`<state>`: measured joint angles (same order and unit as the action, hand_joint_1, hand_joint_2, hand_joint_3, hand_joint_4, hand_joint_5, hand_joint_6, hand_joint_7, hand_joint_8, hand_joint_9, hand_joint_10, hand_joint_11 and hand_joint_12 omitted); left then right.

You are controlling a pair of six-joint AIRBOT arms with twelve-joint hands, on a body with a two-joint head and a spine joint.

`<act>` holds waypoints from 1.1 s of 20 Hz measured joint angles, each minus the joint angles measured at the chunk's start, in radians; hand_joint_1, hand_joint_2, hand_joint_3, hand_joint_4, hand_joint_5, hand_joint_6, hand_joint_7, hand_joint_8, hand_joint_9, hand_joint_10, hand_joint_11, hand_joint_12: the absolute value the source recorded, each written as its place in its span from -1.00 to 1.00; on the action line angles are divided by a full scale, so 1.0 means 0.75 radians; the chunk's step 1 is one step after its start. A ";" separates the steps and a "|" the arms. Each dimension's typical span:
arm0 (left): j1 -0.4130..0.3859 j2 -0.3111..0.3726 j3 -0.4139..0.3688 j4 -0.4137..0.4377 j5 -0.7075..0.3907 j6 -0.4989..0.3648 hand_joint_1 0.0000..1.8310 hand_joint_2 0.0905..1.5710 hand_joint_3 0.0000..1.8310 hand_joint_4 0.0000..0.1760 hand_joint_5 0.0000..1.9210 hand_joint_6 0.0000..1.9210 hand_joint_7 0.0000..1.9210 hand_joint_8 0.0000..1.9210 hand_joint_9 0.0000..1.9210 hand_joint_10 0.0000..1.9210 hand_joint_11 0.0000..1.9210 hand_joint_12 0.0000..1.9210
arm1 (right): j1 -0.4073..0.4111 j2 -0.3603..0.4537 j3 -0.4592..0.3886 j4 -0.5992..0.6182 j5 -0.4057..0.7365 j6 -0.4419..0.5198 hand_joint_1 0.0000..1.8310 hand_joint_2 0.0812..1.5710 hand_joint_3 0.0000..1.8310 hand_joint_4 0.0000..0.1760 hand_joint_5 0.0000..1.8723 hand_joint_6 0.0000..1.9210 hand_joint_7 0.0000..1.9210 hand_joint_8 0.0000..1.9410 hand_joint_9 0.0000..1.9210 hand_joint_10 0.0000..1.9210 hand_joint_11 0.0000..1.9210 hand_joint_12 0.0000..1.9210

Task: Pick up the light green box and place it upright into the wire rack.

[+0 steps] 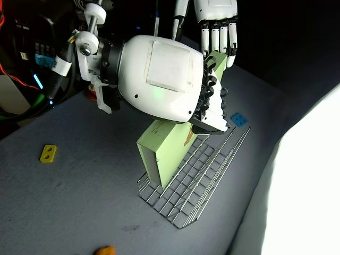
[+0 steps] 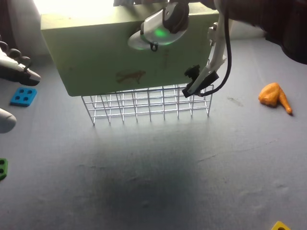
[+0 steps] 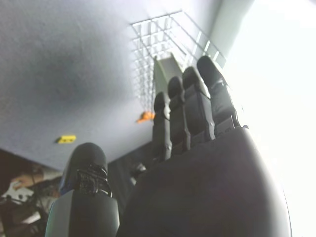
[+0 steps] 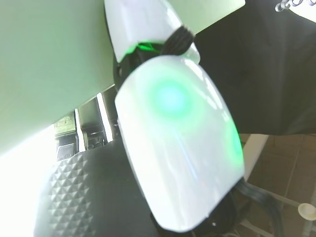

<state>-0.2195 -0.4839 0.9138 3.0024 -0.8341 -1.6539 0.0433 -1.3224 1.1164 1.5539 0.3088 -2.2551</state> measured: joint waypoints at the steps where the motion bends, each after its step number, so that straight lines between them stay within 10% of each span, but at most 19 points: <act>1: 0.000 0.000 0.000 0.000 0.000 0.000 -0.86 0.56 -1.00 -0.59 -0.74 -1.00 -0.75 -1.00 -0.75 -1.00 -1.00 -0.35 | 0.000 0.000 0.000 0.000 0.000 0.001 0.34 0.47 -1.00 -1.00 0.00 -0.06 -0.15 0.51 -0.38 0.66 -0.65 1.00; 12: 0.000 0.000 -0.001 0.000 0.001 0.000 -0.79 0.55 -1.00 -0.92 -0.69 -0.98 -0.67 -0.99 -0.75 -0.98 -1.00 -0.28 | -0.033 -0.016 0.050 -0.009 0.002 0.016 0.31 0.49 -1.00 -1.00 -0.05 0.05 -0.16 0.50 -0.37 0.60 -0.55 0.96; 22: 0.000 0.000 -0.001 0.000 0.001 0.000 -0.73 0.54 -1.00 -0.59 -0.73 -1.00 -0.70 -1.00 -0.75 -1.00 -1.00 -0.46 | -0.050 -0.039 0.115 -0.004 0.005 0.050 0.32 0.48 -1.00 -1.00 -0.04 0.03 -0.16 0.50 -0.38 0.60 -0.54 0.92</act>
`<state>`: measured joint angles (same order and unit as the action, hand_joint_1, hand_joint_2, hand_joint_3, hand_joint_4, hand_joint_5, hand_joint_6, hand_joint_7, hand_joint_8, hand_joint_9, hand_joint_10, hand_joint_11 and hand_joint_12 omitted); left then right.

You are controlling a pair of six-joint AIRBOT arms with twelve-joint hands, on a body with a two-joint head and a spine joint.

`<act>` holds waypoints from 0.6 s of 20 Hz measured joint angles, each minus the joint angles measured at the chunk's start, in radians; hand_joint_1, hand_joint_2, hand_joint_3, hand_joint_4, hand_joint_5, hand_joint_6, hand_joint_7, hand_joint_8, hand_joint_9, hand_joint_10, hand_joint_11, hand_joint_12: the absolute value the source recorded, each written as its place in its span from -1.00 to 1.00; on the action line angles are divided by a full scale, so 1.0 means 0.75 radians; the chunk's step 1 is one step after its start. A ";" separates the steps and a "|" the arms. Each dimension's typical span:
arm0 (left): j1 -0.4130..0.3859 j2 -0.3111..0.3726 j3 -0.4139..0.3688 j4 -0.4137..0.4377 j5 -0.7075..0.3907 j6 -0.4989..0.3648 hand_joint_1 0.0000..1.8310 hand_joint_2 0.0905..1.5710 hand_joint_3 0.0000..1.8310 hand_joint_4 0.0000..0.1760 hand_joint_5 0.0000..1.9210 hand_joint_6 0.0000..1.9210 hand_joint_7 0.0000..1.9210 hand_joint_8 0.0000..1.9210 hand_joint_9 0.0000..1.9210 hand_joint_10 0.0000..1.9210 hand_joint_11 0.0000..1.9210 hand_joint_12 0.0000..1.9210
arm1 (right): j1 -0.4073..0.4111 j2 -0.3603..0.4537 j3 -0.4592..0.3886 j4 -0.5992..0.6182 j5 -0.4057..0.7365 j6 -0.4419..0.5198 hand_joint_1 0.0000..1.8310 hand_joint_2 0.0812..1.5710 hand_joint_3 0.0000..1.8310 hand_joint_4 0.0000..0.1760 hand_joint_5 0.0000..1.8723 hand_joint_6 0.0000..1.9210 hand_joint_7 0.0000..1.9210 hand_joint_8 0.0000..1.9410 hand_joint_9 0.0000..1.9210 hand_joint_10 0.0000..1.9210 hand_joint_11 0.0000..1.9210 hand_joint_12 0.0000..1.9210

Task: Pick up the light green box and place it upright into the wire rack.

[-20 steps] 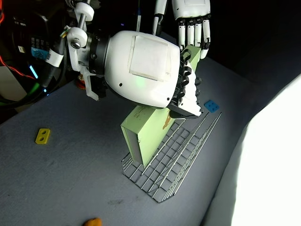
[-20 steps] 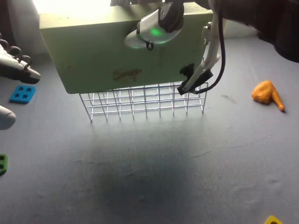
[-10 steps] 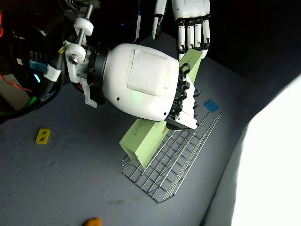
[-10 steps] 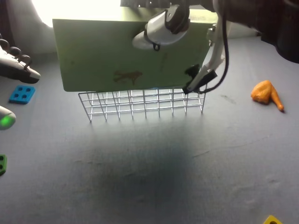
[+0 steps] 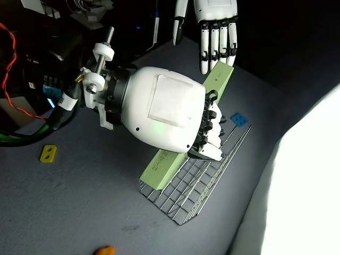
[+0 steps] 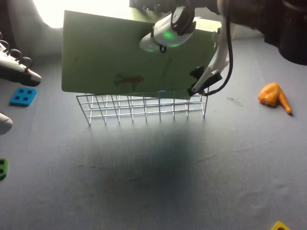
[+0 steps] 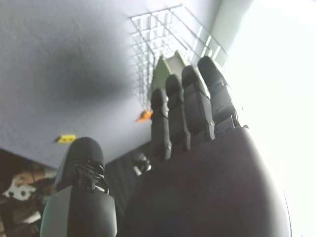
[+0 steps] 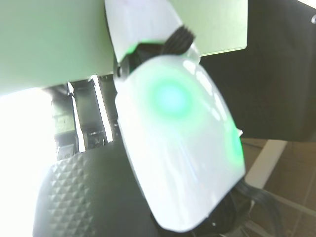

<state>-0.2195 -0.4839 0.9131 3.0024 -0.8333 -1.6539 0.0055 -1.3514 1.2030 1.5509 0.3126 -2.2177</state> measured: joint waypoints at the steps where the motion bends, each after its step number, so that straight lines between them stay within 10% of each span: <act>1: 0.000 0.000 0.000 0.000 -0.001 0.000 -0.73 0.54 -1.00 -0.59 -0.73 -1.00 -0.70 -1.00 -0.75 -1.00 -1.00 -0.46 | 0.004 -0.001 0.004 0.004 -0.002 0.002 0.32 0.48 -1.00 -1.00 -0.04 0.04 -0.16 0.50 -0.38 0.60 -0.54 0.92; 12: 0.001 0.000 0.000 0.000 0.000 -0.001 -0.71 0.55 -1.00 -0.58 -0.73 -1.00 -0.70 -1.00 -0.76 -1.00 -1.00 -0.48 | 0.038 -0.002 0.026 0.006 -0.020 0.024 0.32 0.47 -1.00 -1.00 -0.03 0.01 -0.11 0.43 -0.35 0.55 -0.55 0.91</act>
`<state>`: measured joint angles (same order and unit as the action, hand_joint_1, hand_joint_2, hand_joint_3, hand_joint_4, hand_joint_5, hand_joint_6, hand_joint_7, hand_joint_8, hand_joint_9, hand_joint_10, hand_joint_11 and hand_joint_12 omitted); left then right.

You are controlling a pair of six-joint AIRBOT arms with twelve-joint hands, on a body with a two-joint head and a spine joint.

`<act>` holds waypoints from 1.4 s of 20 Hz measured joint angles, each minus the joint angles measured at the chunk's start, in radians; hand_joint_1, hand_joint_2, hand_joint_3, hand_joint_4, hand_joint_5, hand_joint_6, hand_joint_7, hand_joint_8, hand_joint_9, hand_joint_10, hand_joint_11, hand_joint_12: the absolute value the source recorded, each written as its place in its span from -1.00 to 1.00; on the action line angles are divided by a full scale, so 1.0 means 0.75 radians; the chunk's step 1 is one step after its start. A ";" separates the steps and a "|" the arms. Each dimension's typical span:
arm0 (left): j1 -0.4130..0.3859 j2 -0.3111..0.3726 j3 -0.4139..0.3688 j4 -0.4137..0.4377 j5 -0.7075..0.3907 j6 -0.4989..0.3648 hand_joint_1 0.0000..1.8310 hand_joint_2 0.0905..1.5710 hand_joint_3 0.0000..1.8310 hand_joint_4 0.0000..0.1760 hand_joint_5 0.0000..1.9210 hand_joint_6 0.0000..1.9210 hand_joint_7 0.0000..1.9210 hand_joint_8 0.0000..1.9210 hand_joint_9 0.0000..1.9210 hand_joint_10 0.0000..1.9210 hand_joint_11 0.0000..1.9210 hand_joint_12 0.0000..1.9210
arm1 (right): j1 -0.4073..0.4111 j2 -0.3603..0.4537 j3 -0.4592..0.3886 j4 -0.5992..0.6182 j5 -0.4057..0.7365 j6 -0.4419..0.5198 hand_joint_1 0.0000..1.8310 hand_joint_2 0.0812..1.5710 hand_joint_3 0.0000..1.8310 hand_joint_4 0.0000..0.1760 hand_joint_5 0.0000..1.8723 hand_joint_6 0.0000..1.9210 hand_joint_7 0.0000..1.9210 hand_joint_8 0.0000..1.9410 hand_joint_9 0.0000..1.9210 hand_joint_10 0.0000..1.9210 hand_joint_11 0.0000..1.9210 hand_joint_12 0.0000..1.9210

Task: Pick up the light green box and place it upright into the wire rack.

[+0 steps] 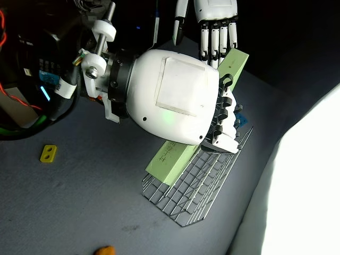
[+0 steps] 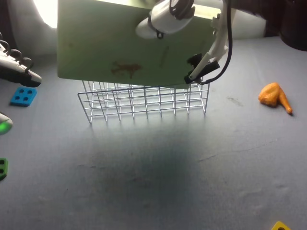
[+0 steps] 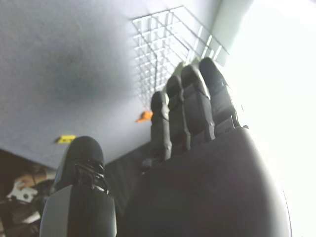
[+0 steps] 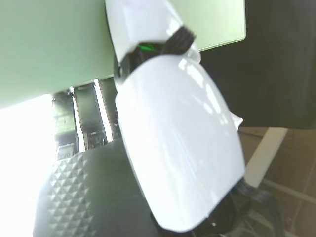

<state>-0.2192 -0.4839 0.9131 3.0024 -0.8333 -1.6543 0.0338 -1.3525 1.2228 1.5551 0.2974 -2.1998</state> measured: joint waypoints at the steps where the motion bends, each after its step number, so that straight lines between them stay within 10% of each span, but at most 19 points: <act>1: 0.000 0.000 0.000 0.000 0.000 0.000 -0.63 0.57 -1.00 -0.55 -0.69 -0.99 -0.64 -0.99 -0.69 -0.98 -1.00 -0.21 | -0.007 -0.001 0.002 0.000 0.003 -0.004 0.32 0.44 -1.00 -1.00 0.01 -0.02 -0.09 0.35 -0.32 0.50 -0.58 0.95; 28: 0.002 0.000 -0.005 0.000 0.003 0.000 -0.41 0.56 -1.00 -0.67 -0.67 -1.00 -0.63 -0.99 -0.63 -1.00 -1.00 -0.29 | -0.166 -0.183 0.165 -0.010 0.102 -0.176 0.33 0.41 -1.00 -1.00 0.04 -0.05 -0.02 0.22 -0.26 0.31 -0.63 0.94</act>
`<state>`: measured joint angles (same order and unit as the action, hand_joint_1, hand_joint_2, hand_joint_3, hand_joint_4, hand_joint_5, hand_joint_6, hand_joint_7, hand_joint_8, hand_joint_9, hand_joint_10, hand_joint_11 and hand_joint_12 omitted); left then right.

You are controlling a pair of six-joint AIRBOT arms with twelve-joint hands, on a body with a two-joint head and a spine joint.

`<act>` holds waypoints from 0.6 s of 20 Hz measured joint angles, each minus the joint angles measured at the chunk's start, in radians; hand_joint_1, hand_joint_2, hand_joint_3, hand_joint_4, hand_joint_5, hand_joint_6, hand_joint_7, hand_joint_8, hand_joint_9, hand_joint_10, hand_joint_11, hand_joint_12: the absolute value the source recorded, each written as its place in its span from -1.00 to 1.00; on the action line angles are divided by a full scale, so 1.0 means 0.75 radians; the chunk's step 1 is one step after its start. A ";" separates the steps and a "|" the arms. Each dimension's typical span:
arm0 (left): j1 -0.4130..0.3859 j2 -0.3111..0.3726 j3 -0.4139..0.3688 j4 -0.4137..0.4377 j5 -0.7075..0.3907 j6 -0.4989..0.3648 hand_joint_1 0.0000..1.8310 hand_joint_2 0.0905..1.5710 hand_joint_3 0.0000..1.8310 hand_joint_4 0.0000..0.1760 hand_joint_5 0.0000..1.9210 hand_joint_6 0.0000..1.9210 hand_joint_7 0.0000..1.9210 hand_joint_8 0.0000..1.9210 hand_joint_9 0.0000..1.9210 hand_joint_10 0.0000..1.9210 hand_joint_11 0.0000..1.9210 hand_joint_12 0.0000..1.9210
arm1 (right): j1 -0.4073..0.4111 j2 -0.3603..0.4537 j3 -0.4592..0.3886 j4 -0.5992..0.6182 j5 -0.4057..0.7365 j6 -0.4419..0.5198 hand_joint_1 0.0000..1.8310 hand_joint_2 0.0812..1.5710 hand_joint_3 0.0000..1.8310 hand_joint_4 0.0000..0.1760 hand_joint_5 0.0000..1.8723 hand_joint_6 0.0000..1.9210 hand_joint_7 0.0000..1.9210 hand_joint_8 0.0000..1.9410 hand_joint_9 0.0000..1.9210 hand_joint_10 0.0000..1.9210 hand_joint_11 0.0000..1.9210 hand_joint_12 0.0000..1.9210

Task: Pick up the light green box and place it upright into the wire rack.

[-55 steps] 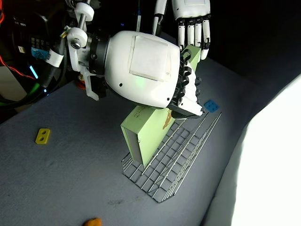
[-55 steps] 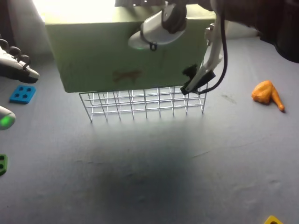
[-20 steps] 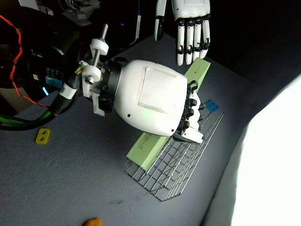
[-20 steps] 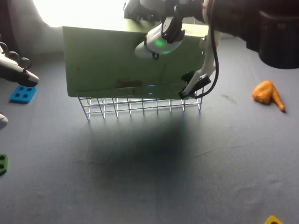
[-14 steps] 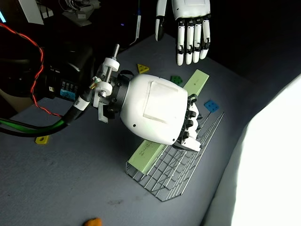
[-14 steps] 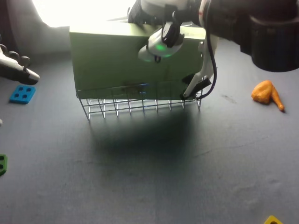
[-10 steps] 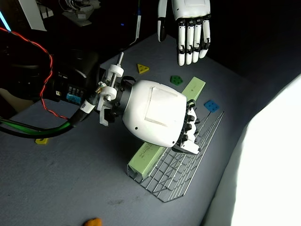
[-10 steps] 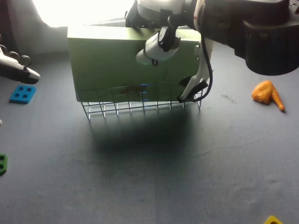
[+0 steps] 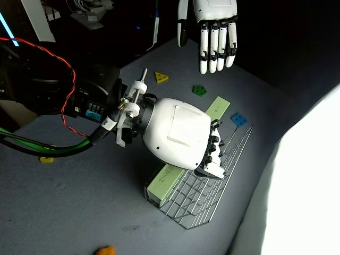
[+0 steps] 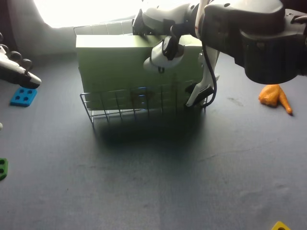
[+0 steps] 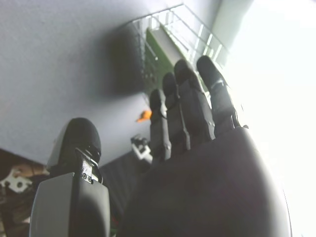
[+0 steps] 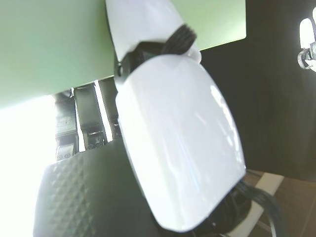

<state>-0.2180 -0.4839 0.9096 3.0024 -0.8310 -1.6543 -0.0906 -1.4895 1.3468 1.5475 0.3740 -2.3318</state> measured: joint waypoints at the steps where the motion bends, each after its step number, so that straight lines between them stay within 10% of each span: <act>1: 0.000 0.000 0.000 0.000 0.000 0.000 -0.41 0.56 -1.00 -0.67 -0.67 -1.00 -0.63 -0.99 -0.63 -1.00 -1.00 -0.29 | -0.003 -0.002 0.000 0.001 -0.001 -0.001 0.33 0.41 -1.00 -1.00 0.04 -0.05 -0.02 0.22 -0.26 0.31 -0.63 0.94; 10: 0.000 0.001 0.000 0.000 -0.001 0.000 -0.46 0.57 -1.00 -0.67 -0.68 -1.00 -0.65 -1.00 -0.64 -0.99 -1.00 -0.32 | -0.033 -0.014 0.000 -0.010 -0.004 -0.011 0.21 0.48 -1.00 -1.00 -0.12 0.26 -0.35 0.02 -0.45 0.45 -0.58 0.92; 11: 0.001 0.001 0.000 0.000 0.001 -0.001 -0.46 0.58 -1.00 -0.72 -0.68 -1.00 -0.65 -1.00 -0.64 -0.99 -1.00 -0.32 | -0.033 -0.013 0.000 -0.011 0.001 -0.011 0.15 0.39 -1.00 -1.00 -0.31 -0.34 -0.43 -0.02 -0.56 0.47 -0.65 0.93; 12: 0.002 0.000 0.000 0.000 -0.001 0.000 -0.46 0.58 -1.00 -0.72 -0.68 -1.00 -0.65 -1.00 -0.64 -0.99 -1.00 -0.32 | -0.034 -0.013 0.000 -0.011 0.005 -0.012 0.15 0.39 -1.00 -1.00 -0.31 -0.34 -0.43 -0.02 -0.56 0.47 -0.65 0.93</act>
<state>-0.2169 -0.4839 0.9096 3.0024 -0.8314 -1.6543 -0.1162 -1.4990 1.3468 1.5391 0.3779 -2.3409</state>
